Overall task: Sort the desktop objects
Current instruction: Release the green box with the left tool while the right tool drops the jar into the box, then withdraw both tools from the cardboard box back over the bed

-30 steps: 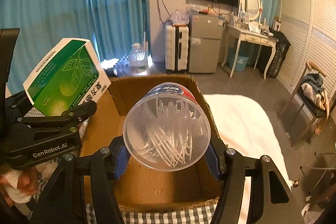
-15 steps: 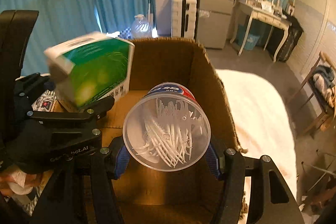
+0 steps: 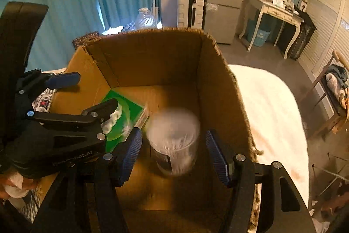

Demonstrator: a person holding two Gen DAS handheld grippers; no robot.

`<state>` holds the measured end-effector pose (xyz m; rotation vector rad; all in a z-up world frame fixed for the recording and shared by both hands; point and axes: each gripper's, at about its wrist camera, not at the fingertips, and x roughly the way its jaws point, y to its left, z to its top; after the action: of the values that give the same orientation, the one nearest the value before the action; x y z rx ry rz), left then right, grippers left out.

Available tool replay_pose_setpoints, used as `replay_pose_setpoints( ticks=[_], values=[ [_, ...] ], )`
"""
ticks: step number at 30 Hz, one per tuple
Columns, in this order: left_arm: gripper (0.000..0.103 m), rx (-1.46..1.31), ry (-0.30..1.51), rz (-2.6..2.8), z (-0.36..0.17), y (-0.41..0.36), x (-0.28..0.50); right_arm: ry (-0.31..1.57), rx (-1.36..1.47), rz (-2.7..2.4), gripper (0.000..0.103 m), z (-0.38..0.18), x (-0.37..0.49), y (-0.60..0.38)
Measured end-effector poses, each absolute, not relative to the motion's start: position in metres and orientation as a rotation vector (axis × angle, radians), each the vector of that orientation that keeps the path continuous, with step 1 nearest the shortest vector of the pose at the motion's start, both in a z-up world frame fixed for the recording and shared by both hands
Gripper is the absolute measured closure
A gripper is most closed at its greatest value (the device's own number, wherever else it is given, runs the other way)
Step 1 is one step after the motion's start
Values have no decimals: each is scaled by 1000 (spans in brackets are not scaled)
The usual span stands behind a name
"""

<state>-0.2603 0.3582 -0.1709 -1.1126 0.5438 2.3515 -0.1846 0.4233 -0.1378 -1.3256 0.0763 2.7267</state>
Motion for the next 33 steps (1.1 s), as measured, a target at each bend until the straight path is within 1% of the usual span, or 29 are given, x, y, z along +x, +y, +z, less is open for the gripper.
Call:
replay_pose_setpoints(
  ticks=[2,5,9,11,19,26,27,28,30,31,33],
  values=[
    [24,-1096,529,2359,-162,354,-255,80,-1304,2736,39,-129,-181,422],
    [20,-1070,519,2376,-149,348,-250,81,-1262,2743,39,-115,-175,420],
    [19,-1034,485,2398,-125,334,-242,88,-1206,2754,38,-95,-166,415],
    [19,-1005,475,2417,-112,328,-236,76,-1173,2762,34,-82,-158,409],
    [18,-902,380,2498,-57,301,-209,75,-1024,2798,30,-31,-127,398],
    [9,-801,292,2536,-9,271,-174,78,-904,2833,26,8,-93,386],
    [8,-789,281,2542,-4,268,-169,80,-888,2838,25,12,-89,383],
    [7,-776,269,2547,2,264,-165,84,-858,2848,21,19,-82,379],
    [2,-750,243,2567,11,255,-156,87,-819,2861,19,26,-72,374],
    [2,-740,232,2578,15,250,-153,86,-802,2869,17,31,-67,371],
    [1,-726,205,2585,22,241,-146,85,-765,2891,9,40,-57,365]
  ],
)
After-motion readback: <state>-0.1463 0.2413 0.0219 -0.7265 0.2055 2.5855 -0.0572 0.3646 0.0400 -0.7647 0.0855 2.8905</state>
